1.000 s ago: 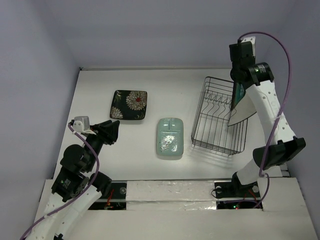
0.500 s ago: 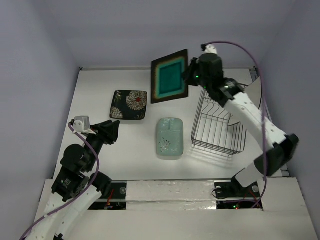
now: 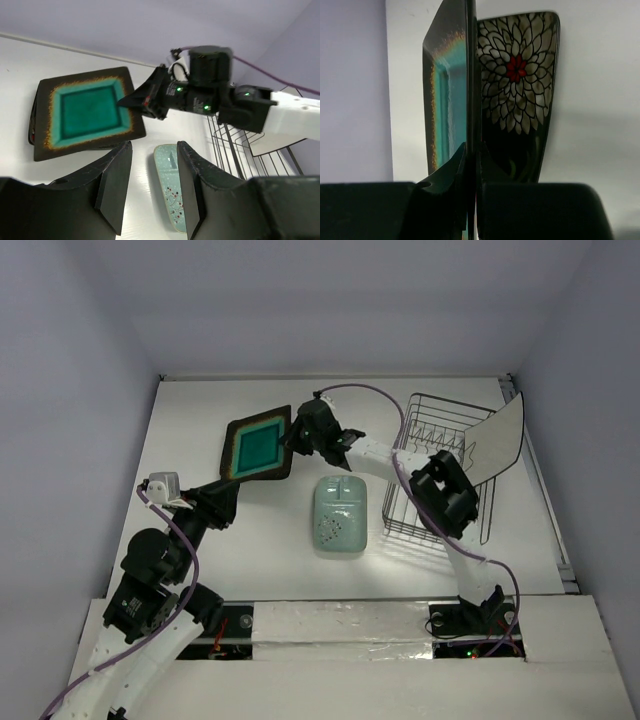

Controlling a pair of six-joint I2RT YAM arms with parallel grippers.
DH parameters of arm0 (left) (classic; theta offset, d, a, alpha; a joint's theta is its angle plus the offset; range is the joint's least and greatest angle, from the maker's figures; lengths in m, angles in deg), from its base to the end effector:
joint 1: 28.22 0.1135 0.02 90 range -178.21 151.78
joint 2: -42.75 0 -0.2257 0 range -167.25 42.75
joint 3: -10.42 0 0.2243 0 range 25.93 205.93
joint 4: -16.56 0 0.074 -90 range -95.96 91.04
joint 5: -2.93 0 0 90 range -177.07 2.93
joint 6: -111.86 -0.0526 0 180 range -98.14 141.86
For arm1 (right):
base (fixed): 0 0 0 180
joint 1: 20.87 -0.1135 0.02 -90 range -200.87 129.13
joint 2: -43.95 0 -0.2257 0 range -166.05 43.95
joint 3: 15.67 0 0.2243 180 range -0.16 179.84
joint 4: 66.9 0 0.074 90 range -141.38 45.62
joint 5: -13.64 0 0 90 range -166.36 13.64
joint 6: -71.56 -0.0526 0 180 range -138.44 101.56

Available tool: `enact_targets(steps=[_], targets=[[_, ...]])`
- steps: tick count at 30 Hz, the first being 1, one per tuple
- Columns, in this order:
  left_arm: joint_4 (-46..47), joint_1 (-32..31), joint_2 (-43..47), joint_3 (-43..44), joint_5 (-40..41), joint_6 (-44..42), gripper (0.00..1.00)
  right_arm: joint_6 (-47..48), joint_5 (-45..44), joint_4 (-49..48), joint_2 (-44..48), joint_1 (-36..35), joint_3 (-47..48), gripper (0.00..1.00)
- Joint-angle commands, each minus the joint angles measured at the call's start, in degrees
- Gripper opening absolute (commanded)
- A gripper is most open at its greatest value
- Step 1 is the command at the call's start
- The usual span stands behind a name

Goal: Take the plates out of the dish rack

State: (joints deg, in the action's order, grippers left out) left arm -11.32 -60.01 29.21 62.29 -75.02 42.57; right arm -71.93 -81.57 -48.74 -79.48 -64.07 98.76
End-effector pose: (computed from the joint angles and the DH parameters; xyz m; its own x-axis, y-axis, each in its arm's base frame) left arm 0.0907 -0.0433 0.3282 0.0237 -0.4216 -0.9065 0.3732 0.8449 -0.3832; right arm 0.3520 0.3240 0.2091 -0.6986 0.4420 -0.5627 -0.1031 0.7160 0.6905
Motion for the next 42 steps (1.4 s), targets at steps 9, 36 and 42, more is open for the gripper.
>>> enact_targets(steps=[9,36,42], targets=[[1.7,-0.3,0.2,0.2,-0.2,0.2,0.37,-15.0,-1.0,-23.0,-3.4,-0.4,6.6,0.0],[1.9,-0.3,1.0,0.2,-0.2,0.1,0.37,-6.9,-1.1,1.3,-6.3,-0.9,7.9,0.73],[2.1,-0.3,1.3,0.2,-0.2,0.1,0.37,-1.3,-3.7,11.7,-7.6,-0.9,12.8,0.8]])
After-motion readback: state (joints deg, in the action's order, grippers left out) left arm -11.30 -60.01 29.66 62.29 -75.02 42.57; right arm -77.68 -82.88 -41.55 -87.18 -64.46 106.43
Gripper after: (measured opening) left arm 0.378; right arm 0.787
